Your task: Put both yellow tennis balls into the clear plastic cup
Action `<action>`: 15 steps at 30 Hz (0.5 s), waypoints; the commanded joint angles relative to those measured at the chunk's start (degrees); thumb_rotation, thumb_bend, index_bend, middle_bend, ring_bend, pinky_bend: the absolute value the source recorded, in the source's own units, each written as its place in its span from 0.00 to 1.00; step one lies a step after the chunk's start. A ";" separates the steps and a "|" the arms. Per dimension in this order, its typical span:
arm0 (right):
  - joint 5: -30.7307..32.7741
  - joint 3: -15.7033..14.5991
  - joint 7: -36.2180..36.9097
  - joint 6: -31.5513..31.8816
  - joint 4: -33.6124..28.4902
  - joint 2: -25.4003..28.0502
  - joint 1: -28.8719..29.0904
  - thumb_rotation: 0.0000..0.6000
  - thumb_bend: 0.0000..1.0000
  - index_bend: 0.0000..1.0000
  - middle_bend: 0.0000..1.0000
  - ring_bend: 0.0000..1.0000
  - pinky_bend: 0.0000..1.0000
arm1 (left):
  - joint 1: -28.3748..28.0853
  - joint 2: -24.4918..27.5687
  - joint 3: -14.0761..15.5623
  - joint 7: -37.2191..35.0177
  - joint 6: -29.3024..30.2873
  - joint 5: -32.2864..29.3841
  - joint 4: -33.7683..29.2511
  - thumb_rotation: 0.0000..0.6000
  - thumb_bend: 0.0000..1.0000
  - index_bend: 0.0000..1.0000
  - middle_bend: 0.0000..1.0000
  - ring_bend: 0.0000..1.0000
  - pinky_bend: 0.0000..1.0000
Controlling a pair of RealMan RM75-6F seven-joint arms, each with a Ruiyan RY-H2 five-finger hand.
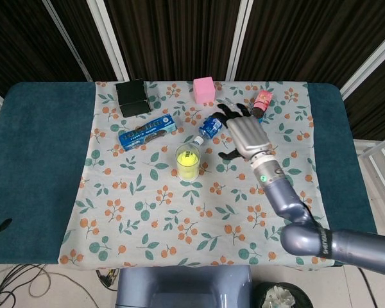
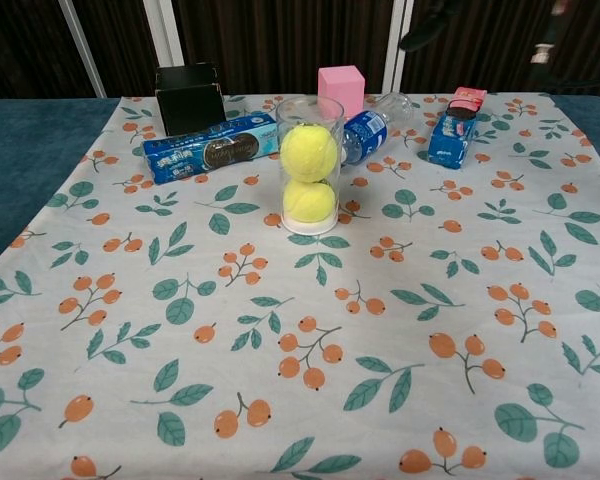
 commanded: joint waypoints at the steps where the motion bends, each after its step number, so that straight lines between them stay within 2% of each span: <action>1: -9.56 -4.49 2.75 5.86 -5.98 6.15 -8.52 1.00 0.24 0.23 0.09 0.23 0.00 | -0.07 -0.32 0.16 0.73 0.06 0.19 -0.10 1.00 0.02 0.00 0.00 0.00 0.00; 4: -18.51 -8.25 3.61 11.98 -7.72 8.02 -14.48 1.00 0.24 0.23 0.09 0.23 0.00 | -0.23 -0.80 0.41 1.77 -0.13 0.32 -0.15 1.00 0.02 0.00 0.00 0.00 0.00; 9: -30.58 -14.09 4.48 22.27 -7.05 7.68 -23.64 1.00 0.24 0.23 0.09 0.23 0.00 | -0.44 -1.25 0.73 2.63 -0.44 0.63 -0.34 1.00 0.02 0.00 0.00 0.00 0.00; 15: -39.87 -19.99 1.74 33.10 -5.06 5.39 -33.21 1.00 0.24 0.21 0.10 0.19 0.00 | -0.30 -1.41 0.78 2.58 0.11 1.12 -0.31 1.00 0.02 0.00 0.00 0.00 0.00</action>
